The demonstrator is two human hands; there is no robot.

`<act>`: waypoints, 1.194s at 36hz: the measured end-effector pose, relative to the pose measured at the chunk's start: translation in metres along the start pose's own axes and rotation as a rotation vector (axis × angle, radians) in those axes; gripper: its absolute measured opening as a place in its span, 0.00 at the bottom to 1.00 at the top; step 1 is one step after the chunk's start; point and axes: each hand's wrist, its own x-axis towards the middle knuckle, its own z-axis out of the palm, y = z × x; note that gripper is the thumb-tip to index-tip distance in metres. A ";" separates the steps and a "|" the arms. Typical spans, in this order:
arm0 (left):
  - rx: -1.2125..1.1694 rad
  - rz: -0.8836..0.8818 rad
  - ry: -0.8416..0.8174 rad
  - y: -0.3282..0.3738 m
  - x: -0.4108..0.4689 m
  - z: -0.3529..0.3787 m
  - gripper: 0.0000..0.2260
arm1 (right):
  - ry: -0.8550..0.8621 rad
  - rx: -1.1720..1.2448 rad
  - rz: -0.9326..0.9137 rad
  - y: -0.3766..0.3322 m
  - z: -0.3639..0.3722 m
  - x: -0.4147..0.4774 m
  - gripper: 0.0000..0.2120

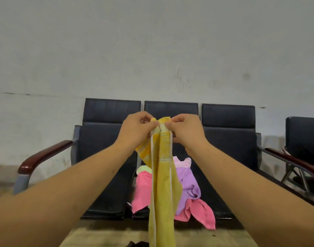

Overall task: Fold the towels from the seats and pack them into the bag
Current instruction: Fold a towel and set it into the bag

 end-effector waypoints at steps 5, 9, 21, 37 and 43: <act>-0.127 -0.057 -0.049 -0.006 -0.007 0.010 0.06 | 0.060 -0.075 -0.033 0.010 0.006 -0.001 0.06; -0.173 -0.036 -0.070 -0.006 -0.010 0.016 0.05 | 0.055 -0.084 -0.024 0.015 0.009 -0.001 0.05; -0.235 -0.002 -0.278 -0.021 -0.014 0.009 0.08 | -0.167 0.090 0.046 0.025 0.002 -0.011 0.06; -0.024 0.068 -0.178 -0.038 -0.013 0.010 0.03 | -0.386 0.233 -0.019 0.042 0.002 -0.024 0.09; 0.062 0.066 -0.162 -0.043 -0.014 0.017 0.02 | -0.348 0.113 -0.075 0.047 0.003 -0.025 0.07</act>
